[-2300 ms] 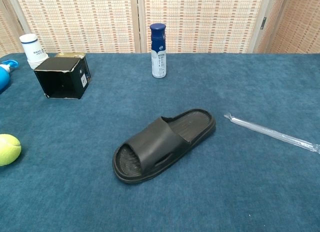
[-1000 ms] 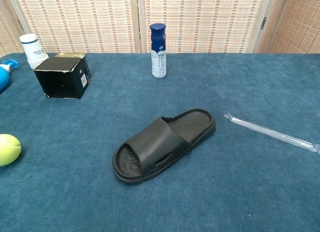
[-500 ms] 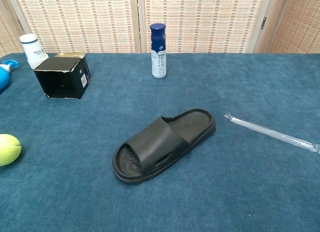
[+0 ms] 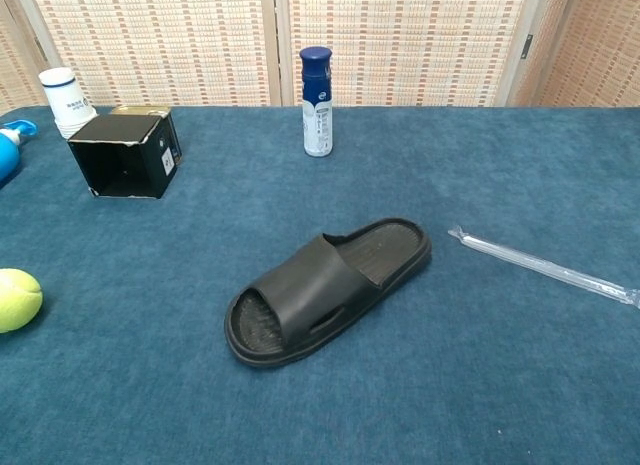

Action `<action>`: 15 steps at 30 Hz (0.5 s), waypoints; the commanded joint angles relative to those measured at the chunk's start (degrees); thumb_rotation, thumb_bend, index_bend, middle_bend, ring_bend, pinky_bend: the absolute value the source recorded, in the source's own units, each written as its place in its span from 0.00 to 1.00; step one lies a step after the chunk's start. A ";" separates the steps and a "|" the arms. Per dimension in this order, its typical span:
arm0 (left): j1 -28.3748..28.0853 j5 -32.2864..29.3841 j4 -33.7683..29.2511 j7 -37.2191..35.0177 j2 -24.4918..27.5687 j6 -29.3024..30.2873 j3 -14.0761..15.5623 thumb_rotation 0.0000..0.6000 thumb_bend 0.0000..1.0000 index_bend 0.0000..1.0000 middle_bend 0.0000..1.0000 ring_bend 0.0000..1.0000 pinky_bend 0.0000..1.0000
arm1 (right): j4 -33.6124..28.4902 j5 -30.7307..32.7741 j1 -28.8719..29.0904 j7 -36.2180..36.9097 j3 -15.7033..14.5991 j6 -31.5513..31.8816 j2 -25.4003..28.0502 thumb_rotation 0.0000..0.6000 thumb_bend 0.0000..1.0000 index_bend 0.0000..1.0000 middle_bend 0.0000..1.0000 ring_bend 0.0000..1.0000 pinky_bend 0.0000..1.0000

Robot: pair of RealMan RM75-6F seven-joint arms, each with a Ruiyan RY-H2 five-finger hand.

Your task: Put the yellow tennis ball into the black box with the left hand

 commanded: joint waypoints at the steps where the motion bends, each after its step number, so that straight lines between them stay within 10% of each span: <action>1: -1.20 -0.49 3.99 -2.91 -2.65 -1.39 -0.47 1.00 0.66 1.00 1.00 1.00 1.00 | -0.09 -0.03 0.05 -0.29 -0.05 -0.11 -0.08 0.95 0.00 0.00 0.00 0.00 0.00; 15: -3.90 -1.78 11.39 -7.22 -7.27 -5.88 -0.71 1.00 0.66 1.00 1.00 1.00 1.00 | -0.19 0.11 0.16 -0.82 -0.02 -0.33 -0.20 0.95 0.00 0.00 0.00 0.00 0.00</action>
